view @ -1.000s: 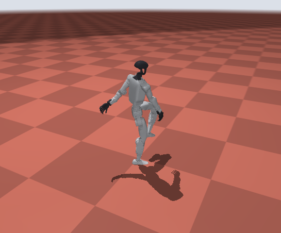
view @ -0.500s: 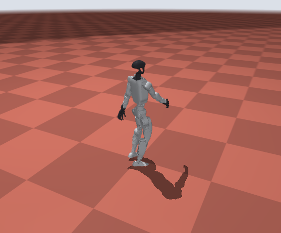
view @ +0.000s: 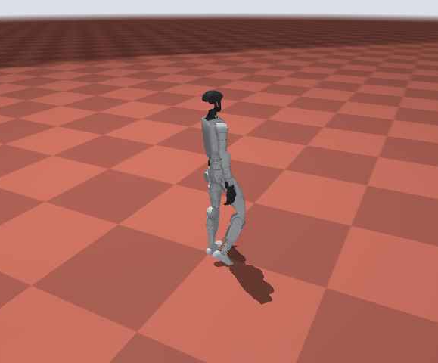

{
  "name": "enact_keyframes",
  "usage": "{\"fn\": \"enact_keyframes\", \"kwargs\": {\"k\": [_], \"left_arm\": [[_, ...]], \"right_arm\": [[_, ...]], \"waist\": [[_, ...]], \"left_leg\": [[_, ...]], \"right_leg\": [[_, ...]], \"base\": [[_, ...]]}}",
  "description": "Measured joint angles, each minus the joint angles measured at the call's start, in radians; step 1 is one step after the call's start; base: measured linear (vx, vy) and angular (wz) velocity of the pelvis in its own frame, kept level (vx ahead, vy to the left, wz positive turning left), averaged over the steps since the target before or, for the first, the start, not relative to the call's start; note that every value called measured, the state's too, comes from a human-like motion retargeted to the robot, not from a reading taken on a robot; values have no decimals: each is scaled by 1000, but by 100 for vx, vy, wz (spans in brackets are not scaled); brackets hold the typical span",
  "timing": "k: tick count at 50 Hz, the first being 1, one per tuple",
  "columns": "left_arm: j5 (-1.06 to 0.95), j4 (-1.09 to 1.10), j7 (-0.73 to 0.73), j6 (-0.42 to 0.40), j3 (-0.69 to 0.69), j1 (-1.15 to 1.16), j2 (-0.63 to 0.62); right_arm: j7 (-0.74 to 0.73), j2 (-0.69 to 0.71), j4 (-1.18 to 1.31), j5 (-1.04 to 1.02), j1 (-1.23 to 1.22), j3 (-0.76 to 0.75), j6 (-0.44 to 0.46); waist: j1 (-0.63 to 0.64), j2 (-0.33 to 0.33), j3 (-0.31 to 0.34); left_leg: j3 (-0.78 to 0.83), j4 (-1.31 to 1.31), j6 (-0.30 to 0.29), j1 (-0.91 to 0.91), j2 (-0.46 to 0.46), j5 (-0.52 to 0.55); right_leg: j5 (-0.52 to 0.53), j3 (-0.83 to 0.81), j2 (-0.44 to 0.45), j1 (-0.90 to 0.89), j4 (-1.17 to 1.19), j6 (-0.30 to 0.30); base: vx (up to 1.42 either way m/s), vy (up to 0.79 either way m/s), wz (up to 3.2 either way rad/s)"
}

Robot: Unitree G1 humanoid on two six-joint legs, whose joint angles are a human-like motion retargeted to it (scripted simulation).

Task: In place motions

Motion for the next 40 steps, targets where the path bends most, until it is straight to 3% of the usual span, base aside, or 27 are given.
{"fn": "enact_keyframes", "kwargs": {"k": [2, 5, 9, 12, 15, 21, 25, 32, 35, 38, 40], "left_arm": [[-13, -75, 21, -8, -38, -130, -40], [14, -215, 26, -26, -17, -355, -71], [92, -393, 77, -50, 25, -595, -22], [104, -507, 202, -87, 36, -726, 32], [70, -534, 267, -113, 49, -810, 43], [27, -500, 217, -107, 74, -818, 7], [43, -476, 218, -135, 53, -718, -17], [39, -318, 125, -111, 14, -464, -108], [36, -268, 76, -102, 11, -367, -127], [39, -215, 56, -83, 53, -265, -135], [19, -197, 33, -73, 82, -209, -134]], "right_arm": [[-59, -29, 25, -39, 49, -43, 5], [-143, -82, 104, -68, 102, -94, 26], [-173, -167, 234, -62, 136, -143, 162], [-145, -218, 257, -10, 211, -208, 267], [-138, -241, 257, 83, 271, -270, 283], [-189, -222, 257, 231, 271, -332, 217], [-126, -190, 257, 178, 206, -307, 192], [-51, -96, 135, -37, 91, -172, 174], [-68, -76, 90, -67, 57, -122, 155], [-73, -57, 68, -78, -4, -85, 136], [-71, -47, 70, -75, -32, -70, 134]], "waist": [[-49, 25, 37], [-174, 79, 120], [-342, 83, 229], [-476, 119, 326], [-514, 114, 369], [-481, 74, 309], [-409, 67, 237], [-207, 50, 112], [-142, 36, 68], [-49, 7, 12], [-25, 0, -8]], "left_leg": [[-27, 49, 5, -37, 36, -9], [-81, 101, 21, -81, 95, -19], [-118, 76, 44, -64, 94, 4], [-185, 104, 41, -86, 178, 12], [-196, 159, 38, -104, 227, -7], [-135, 150, 26, -79, 188, -18], [-65, 105, 12, -53, 153, -8], [44, 42, -20, 17, 80, -9], [68, 18, -33, 34, 41, -9], [131, -3, -55, 39, -11, -7], [150, -7, -68, 40, -21, -4]], "right_leg": [[4, 7, -14, -103, 204, -29], [-81, -63, -100, -284, 574, -79], [-177, -63, -220, -559, 911, -187], [-208, -95, -171, -746, 973, -196], [-230, -115, -131, -828, 936, -196], [-221, -66, -121, -740, 821, -196], [-179, -54, -102, -555, 649, -139], [-53, 25, 26, -93, 74, -26], [-8, 83, 67, 32, -144, -12], [-85, 85, 65, 133, -348, 68], [-143, 26, 65, 160, -430, 49]], "base": [[-22, 14, 57], [-29, 24, 82], [-18, 24, 62], [-11, 5, 80], [-3, -6, 5], [-2, -6, -37], [5, -10, -76], [10, -10, -80], [2, -20, -67], [-2, -13, -108], [-6, -29, -61]]}}
